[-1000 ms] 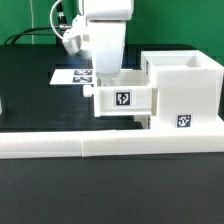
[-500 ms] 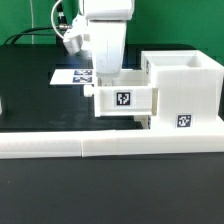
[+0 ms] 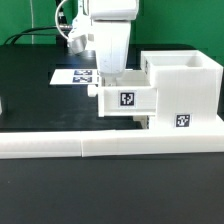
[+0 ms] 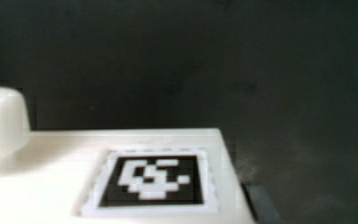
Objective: Assemble drawer
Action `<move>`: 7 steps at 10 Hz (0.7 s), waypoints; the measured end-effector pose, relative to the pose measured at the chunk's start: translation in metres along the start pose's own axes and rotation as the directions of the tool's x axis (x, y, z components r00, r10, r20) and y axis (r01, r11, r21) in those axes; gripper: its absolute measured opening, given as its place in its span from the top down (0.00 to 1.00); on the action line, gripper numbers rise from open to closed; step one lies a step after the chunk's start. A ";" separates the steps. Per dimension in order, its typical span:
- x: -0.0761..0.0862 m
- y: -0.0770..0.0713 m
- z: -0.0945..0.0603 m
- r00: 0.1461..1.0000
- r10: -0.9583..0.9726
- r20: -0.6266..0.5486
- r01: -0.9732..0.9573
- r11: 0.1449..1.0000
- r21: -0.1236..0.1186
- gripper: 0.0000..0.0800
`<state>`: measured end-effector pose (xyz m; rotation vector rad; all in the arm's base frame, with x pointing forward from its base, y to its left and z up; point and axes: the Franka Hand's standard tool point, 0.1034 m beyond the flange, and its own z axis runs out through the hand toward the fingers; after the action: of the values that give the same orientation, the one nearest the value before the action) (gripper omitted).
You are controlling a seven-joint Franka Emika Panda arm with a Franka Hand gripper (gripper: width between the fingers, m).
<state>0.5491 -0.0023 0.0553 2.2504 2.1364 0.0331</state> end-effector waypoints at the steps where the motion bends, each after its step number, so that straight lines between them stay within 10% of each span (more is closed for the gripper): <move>1: 0.000 0.000 0.000 1.000 -0.005 0.002 0.005 1.000 0.001 0.94; 7: -0.003 -0.002 0.000 1.000 -0.023 0.006 0.022 1.000 0.017 0.94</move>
Offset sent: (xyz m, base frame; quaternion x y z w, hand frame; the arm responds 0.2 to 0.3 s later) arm -0.0077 -0.0069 -0.0040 0.0428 -0.0053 -0.0613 0.9972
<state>0.5469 -0.0056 0.0548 2.2325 2.1673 0.0075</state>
